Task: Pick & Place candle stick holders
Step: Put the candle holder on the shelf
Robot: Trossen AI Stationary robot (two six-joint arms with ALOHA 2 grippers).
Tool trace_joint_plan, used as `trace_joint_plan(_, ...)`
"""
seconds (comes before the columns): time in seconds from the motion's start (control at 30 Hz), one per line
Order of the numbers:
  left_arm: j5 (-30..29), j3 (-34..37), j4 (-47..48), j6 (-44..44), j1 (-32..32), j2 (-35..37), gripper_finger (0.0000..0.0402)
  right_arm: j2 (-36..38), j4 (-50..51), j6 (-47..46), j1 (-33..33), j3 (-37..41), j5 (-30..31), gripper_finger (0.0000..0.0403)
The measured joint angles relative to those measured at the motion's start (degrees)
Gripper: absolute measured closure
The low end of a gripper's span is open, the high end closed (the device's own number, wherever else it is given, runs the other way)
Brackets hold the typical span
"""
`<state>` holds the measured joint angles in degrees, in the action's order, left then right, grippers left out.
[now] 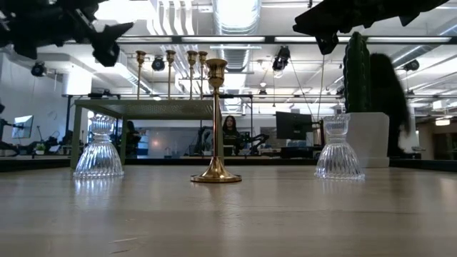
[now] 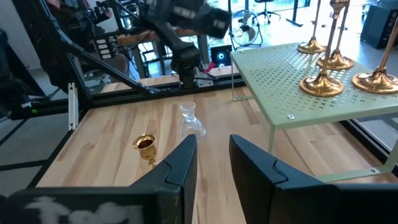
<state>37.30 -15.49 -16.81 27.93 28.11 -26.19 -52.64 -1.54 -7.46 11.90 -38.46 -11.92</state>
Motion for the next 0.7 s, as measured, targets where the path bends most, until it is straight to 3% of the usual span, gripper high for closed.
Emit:
trace_joint_plan(0.27,-3.33,-3.36,0.34,-12.73,-13.11,-15.32,0.0138,0.0,0.0,0.02,0.0,-0.02,-0.02,0.0332)
trace_joint_plan(0.7,-3.21,-6.82,-0.09,-23.36,-14.98,-31.83,0.0138,0.0,0.0,0.02,0.01,-0.02,-0.01,0.0333)
